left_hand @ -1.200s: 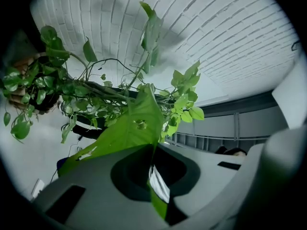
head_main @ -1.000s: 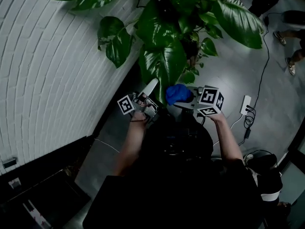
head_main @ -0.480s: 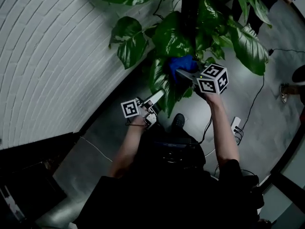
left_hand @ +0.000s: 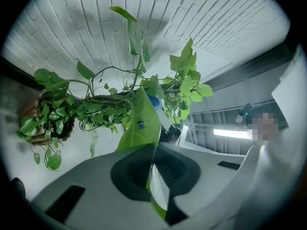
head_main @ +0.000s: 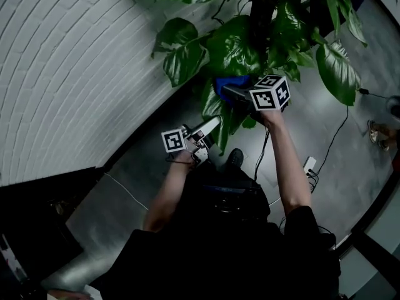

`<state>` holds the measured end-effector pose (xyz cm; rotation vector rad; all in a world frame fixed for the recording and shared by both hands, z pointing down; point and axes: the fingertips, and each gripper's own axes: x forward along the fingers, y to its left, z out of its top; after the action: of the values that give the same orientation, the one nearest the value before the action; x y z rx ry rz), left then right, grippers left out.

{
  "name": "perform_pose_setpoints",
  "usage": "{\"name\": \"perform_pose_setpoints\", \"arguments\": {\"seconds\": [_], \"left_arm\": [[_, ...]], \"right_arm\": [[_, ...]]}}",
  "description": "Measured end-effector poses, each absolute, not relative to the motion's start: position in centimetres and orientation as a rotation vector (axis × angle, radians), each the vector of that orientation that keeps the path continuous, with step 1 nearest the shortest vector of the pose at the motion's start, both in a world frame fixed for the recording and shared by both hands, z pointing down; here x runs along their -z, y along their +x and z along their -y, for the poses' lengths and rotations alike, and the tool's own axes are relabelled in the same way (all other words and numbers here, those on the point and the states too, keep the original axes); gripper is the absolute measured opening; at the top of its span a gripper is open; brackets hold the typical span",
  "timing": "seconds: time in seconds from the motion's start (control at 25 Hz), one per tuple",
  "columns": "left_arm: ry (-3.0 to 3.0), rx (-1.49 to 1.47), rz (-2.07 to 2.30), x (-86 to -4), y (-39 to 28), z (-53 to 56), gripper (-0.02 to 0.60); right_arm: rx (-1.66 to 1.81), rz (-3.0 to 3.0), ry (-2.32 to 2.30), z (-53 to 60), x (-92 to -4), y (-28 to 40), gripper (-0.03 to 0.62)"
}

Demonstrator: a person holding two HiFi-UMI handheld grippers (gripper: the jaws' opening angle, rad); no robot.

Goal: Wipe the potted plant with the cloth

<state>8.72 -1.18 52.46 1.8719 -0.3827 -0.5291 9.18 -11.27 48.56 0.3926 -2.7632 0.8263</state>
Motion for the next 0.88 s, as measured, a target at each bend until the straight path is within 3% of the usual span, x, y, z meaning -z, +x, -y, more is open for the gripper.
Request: {"name": "perform_pose_setpoints", "arguments": {"seconds": [0.48, 0.68, 0.76, 0.88], "left_arm": [[1.812, 0.751, 0.317, -50.3, 7.5, 1.5, 0.095], [1.83, 0.735, 0.339, -50.9, 7.4, 1.4, 0.077], [1.835, 0.737, 0.336, -51.0, 7.3, 1.4, 0.042], [1.84, 0.74, 0.327, -51.0, 7.2, 1.4, 0.038]], "right_arm": [[-0.854, 2.789, 0.11, -0.3, -50.8, 9.3, 0.06], [-0.751, 2.722, -0.013, -3.2, -51.7, 9.9, 0.06], [-0.723, 2.753, 0.01, -2.1, -50.1, 11.0, 0.06], [-0.699, 2.843, 0.18, 2.7, -46.4, 12.6, 0.06]]}}
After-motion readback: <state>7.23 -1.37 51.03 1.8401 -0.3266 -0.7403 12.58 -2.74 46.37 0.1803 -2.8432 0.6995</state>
